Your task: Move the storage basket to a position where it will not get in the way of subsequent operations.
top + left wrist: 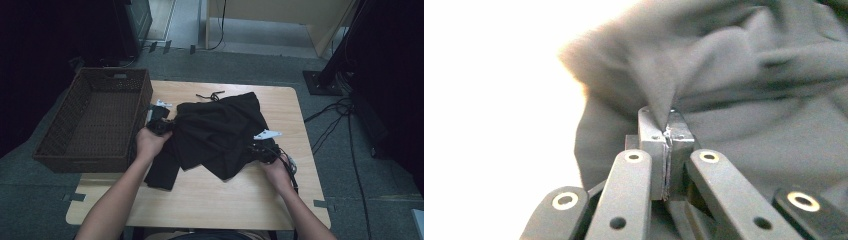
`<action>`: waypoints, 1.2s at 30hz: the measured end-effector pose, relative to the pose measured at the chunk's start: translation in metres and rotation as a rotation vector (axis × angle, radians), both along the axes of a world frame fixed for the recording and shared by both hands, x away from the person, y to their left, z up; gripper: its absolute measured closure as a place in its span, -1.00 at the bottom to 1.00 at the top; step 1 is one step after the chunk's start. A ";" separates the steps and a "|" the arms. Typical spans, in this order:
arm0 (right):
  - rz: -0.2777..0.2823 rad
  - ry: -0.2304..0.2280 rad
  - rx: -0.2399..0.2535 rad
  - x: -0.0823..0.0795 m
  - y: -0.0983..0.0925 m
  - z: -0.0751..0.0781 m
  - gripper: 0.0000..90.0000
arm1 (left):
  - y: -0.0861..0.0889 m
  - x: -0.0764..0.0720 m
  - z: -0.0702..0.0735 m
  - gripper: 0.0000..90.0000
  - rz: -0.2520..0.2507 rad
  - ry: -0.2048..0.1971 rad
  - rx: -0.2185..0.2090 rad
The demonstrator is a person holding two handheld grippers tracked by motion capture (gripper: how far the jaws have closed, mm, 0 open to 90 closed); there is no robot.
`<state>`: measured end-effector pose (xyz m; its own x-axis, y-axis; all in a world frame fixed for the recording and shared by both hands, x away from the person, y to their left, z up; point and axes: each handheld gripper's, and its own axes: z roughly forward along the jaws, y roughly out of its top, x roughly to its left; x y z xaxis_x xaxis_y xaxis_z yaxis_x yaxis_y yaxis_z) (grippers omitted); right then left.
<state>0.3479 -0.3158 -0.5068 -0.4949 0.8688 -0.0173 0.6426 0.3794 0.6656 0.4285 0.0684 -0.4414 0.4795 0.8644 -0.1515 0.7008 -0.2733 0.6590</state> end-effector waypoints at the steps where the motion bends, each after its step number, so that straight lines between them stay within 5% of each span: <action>1: -0.014 0.003 0.007 0.002 -0.005 0.000 0.80 | 0.003 0.001 0.000 1.00 0.006 -0.002 0.003; 7: -0.066 0.038 0.048 0.021 -0.034 0.001 0.76 | -0.002 0.007 -0.009 1.00 0.009 0.009 0.052; 10: -0.145 0.055 0.066 0.027 -0.033 0.004 0.76 | -0.010 0.007 -0.013 0.89 0.000 0.008 0.002; 13: -0.112 0.014 0.112 0.021 -0.025 0.012 0.63 | -0.015 0.000 -0.006 0.49 -0.036 -0.002 -0.050; 18: -0.055 -0.024 0.141 0.007 -0.011 0.020 0.45 | -0.018 -0.021 0.005 0.33 -0.073 -0.042 -0.130; 22: -0.031 0.011 0.142 0.002 -0.001 0.011 0.40 | -0.032 -0.036 -0.010 0.30 -0.136 0.008 -0.110; 24: -0.033 0.018 0.151 -0.001 0.004 0.011 0.33 | -0.037 -0.044 -0.016 0.20 -0.145 0.000 -0.074; 32: 0.006 0.040 0.210 -0.030 0.028 0.015 -0.14 | -0.047 -0.074 -0.025 -0.13 -0.225 0.008 -0.097; 36: 0.024 0.084 0.135 -0.032 0.045 0.004 -0.16 | -0.057 -0.074 -0.047 -0.20 -0.239 0.032 -0.037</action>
